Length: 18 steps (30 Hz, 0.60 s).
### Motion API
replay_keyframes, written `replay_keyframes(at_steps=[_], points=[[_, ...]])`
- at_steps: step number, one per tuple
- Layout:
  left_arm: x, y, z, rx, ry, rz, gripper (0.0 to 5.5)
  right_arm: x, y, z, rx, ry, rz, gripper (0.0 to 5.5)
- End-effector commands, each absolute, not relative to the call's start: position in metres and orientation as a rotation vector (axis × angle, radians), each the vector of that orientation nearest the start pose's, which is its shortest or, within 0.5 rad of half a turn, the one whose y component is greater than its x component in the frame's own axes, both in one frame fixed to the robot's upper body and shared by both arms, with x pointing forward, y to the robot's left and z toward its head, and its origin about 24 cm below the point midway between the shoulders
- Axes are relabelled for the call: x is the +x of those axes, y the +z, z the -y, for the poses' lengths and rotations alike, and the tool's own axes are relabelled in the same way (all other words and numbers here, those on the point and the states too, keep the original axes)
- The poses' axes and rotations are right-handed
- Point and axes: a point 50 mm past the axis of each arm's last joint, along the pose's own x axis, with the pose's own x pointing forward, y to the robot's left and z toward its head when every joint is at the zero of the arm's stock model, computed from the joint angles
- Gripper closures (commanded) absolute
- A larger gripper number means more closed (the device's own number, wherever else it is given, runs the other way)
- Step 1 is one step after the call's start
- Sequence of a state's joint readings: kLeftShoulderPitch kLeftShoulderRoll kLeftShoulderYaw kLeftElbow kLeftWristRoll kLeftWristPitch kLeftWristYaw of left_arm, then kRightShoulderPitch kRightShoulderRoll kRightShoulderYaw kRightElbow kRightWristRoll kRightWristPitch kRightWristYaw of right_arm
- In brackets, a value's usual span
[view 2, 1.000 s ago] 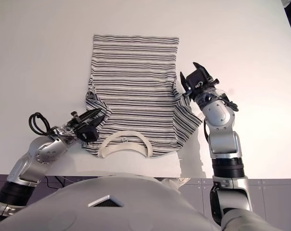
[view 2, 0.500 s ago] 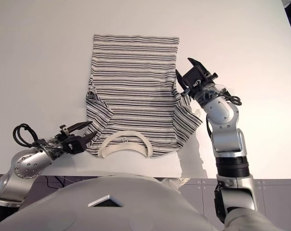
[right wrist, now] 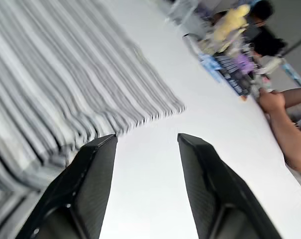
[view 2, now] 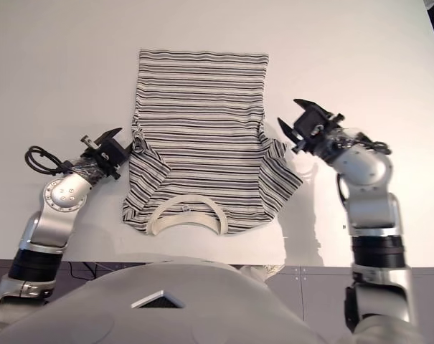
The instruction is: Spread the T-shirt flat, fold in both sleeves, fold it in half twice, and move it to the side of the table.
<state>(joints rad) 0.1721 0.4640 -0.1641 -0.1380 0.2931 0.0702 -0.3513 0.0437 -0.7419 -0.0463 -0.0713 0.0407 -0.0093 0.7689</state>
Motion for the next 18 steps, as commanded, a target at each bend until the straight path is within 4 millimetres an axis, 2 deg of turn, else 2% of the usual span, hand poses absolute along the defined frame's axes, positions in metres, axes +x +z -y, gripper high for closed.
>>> replay_keyframes(at_steps=[1,3,5,11,14,18], points=[[0.215,0.031,-0.189,0.653,-0.407,-0.182,3.55,0.211,0.108,0.282,-0.725,1.012,-0.384,3.27],[0.208,0.029,-0.190,0.679,-0.390,-0.189,3.55,0.192,0.105,0.288,-0.785,1.219,-0.506,3.27],[0.203,0.024,-0.187,0.677,-0.389,-0.207,3.55,0.179,0.101,0.285,-0.856,1.356,-0.553,3.27],[0.189,0.006,-0.183,0.503,-0.374,-0.308,3.55,0.183,0.096,0.276,-1.261,1.496,-0.425,3.27],[0.191,0.019,-0.192,0.445,-0.296,-0.266,3.55,0.182,0.079,0.276,-1.381,1.473,-0.375,3.27],[0.196,0.048,-0.210,0.396,-0.171,-0.171,3.55,0.169,0.061,0.279,-1.348,1.444,-0.402,3.27]])
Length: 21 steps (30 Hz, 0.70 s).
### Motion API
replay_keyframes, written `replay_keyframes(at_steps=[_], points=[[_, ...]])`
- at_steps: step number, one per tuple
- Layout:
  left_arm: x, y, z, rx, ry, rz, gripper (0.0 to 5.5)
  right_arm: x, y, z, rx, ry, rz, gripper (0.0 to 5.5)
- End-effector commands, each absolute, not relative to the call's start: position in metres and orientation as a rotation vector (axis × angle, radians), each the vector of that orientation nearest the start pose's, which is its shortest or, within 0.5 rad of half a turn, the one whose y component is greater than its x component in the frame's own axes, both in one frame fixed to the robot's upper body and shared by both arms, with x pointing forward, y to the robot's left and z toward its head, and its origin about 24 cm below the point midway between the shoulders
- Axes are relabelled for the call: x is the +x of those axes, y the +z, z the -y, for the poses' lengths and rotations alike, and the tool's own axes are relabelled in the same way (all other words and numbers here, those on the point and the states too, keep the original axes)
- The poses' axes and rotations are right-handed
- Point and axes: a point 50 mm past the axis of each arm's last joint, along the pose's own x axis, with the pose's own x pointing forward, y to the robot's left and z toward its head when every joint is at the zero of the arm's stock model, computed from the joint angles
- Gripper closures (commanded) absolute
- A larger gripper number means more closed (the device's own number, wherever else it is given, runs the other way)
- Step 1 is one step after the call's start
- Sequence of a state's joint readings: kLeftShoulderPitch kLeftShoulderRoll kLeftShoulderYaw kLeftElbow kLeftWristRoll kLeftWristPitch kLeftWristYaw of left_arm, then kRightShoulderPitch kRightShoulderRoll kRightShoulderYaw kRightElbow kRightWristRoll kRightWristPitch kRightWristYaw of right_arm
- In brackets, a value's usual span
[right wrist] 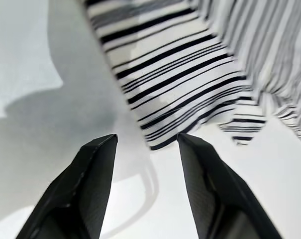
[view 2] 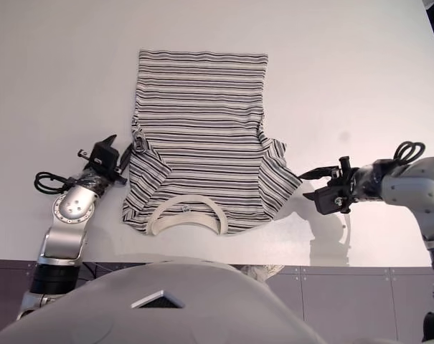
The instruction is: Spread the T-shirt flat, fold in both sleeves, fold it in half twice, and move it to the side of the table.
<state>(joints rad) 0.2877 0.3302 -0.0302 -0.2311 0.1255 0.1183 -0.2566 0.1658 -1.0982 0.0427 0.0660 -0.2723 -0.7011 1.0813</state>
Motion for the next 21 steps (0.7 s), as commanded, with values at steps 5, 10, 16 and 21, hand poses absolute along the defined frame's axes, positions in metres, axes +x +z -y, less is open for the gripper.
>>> replay_keyframes(at_steps=[5,10,16,21], points=[[0.198,0.074,-0.222,0.398,-0.047,-0.083,3.55,0.168,0.050,0.281,-1.360,1.379,-0.365,3.27],[0.198,0.087,-0.231,0.389,0.055,-0.031,3.52,0.171,0.035,0.284,-1.384,1.313,-0.352,3.77],[0.200,0.085,-0.226,0.371,0.046,-0.031,3.52,0.169,0.028,0.283,-1.341,1.332,-0.313,4.87],[0.198,0.084,-0.226,0.366,0.051,-0.035,3.52,0.175,0.038,0.284,-1.357,1.333,-0.259,5.37]])
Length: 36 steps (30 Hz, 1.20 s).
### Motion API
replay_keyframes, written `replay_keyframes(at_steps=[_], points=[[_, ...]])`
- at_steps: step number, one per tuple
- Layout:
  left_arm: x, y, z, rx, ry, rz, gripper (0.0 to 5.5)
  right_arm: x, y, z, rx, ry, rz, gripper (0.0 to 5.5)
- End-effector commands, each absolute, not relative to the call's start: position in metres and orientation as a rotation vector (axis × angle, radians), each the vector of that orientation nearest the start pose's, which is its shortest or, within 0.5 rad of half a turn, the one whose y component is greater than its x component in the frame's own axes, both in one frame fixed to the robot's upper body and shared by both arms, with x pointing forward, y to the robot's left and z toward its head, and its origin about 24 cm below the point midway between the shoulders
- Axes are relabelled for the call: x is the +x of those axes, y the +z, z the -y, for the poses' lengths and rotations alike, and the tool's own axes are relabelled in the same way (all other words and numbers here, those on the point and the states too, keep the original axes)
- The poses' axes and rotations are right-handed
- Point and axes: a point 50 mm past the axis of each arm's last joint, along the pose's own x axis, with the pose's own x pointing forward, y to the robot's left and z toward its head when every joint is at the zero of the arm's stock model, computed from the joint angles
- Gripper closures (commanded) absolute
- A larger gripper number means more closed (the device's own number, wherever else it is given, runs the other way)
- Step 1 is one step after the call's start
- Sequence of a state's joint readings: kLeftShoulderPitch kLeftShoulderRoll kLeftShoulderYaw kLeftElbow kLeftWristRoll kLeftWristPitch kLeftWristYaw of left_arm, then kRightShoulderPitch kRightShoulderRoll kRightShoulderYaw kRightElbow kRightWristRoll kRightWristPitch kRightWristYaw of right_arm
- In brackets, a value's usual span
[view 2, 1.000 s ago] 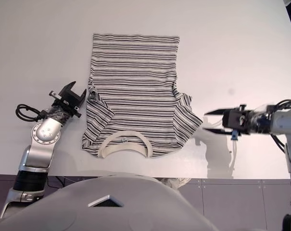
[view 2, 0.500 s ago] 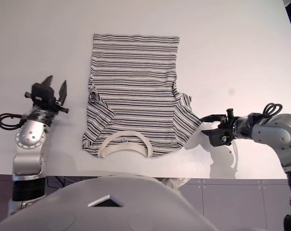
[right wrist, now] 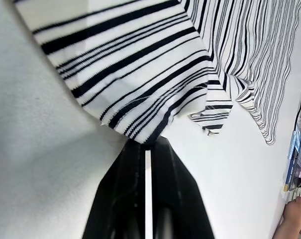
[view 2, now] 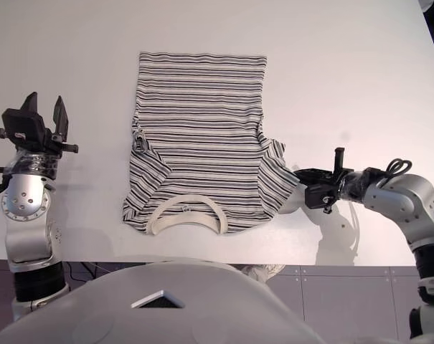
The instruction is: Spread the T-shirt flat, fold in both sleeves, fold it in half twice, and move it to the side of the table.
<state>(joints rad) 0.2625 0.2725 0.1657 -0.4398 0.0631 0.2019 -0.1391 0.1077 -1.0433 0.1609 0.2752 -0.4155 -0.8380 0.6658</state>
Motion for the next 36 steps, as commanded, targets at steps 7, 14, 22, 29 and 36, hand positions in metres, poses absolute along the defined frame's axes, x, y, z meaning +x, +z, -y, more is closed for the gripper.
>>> replay_keyframes(at_steps=[7,14,22,29,36], points=[[0.195,0.078,-0.227,0.374,0.051,-0.054,3.52,0.176,0.055,0.295,-1.388,1.455,-0.334,4.27],[0.191,0.073,-0.223,0.383,0.049,-0.068,3.52,0.176,0.063,0.286,-1.431,1.544,-0.273,3.52],[0.192,0.072,-0.225,0.401,0.040,-0.079,3.52,0.183,0.055,0.268,-1.459,1.486,-0.131,3.52],[0.193,0.068,-0.219,0.400,0.031,-0.083,3.52,0.184,0.052,0.273,-1.488,1.466,-0.145,4.02],[0.190,0.066,-0.218,0.397,0.039,-0.092,3.52,0.185,0.060,0.280,-1.485,1.433,-0.155,5.19]])
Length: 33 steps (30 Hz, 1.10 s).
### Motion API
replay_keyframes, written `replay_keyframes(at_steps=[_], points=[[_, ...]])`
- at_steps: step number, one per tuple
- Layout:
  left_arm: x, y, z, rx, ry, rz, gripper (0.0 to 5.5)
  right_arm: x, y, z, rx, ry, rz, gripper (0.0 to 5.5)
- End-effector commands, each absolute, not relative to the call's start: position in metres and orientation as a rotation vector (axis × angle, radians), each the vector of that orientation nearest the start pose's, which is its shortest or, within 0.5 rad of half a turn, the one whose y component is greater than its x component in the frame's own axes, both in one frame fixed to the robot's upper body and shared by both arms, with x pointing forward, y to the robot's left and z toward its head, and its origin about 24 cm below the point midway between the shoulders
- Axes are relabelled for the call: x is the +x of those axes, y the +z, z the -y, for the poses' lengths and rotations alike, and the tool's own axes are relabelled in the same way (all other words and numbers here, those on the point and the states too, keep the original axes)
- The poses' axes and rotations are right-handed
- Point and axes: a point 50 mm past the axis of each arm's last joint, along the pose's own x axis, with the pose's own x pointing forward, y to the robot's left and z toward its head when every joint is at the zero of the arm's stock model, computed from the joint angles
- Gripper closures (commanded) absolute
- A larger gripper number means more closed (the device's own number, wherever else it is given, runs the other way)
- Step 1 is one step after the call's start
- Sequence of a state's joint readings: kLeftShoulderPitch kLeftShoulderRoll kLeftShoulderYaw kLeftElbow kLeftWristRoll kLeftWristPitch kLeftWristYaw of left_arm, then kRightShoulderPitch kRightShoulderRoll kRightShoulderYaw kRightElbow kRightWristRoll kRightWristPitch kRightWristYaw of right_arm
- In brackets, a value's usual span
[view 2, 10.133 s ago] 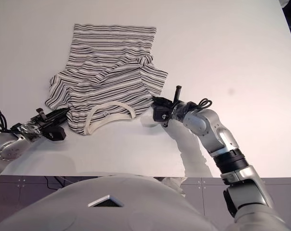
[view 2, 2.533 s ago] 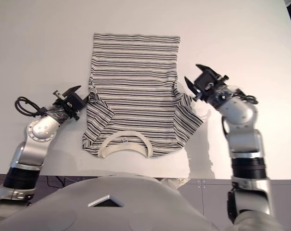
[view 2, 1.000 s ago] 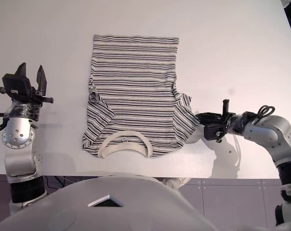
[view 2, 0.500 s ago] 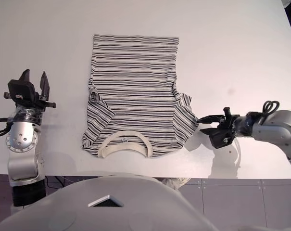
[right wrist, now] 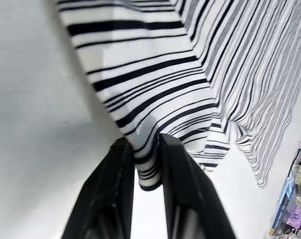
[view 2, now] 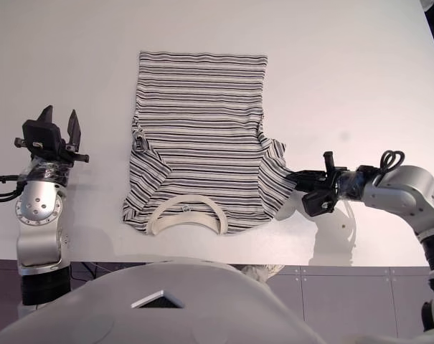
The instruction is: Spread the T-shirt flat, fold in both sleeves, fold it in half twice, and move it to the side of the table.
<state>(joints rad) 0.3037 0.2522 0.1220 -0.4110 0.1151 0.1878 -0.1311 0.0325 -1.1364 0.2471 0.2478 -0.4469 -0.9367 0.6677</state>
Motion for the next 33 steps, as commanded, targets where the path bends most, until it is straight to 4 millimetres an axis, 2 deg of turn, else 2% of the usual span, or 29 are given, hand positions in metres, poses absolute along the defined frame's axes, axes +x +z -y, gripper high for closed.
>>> replay_keyframes(at_steps=[1,8,11,14,17,23,28,30,33], points=[[0.189,0.066,-0.218,0.397,0.040,-0.093,3.52,0.186,0.060,0.279,-1.482,1.420,-0.148,5.36],[0.191,0.065,-0.218,0.400,0.042,-0.092,3.52,0.197,0.071,0.271,-1.425,1.319,-0.053,5.36],[0.189,0.065,-0.219,0.396,0.052,-0.090,3.52,0.202,0.085,0.253,-1.271,1.266,0.082,5.36],[0.186,0.066,-0.219,0.381,0.069,-0.089,3.52,0.205,0.092,0.241,-1.224,1.265,0.164,5.36],[0.186,0.066,-0.216,0.380,0.054,-0.089,3.52,0.197,0.088,0.232,-1.201,1.342,0.186,5.36],[0.190,0.067,-0.216,0.394,0.020,-0.091,3.52,0.177,0.074,0.200,-1.101,1.495,0.232,5.36],[0.190,0.065,-0.218,0.412,-0.010,-0.110,3.52,0.179,0.054,0.191,-1.152,1.450,0.173,5.36],[0.188,0.064,-0.219,0.426,-0.027,-0.124,3.52,0.183,0.048,0.189,-1.179,1.401,0.142,4.99],[0.178,0.062,-0.223,0.449,-0.070,-0.154,3.52,0.187,0.048,0.186,-1.113,1.321,0.132,4.42]])
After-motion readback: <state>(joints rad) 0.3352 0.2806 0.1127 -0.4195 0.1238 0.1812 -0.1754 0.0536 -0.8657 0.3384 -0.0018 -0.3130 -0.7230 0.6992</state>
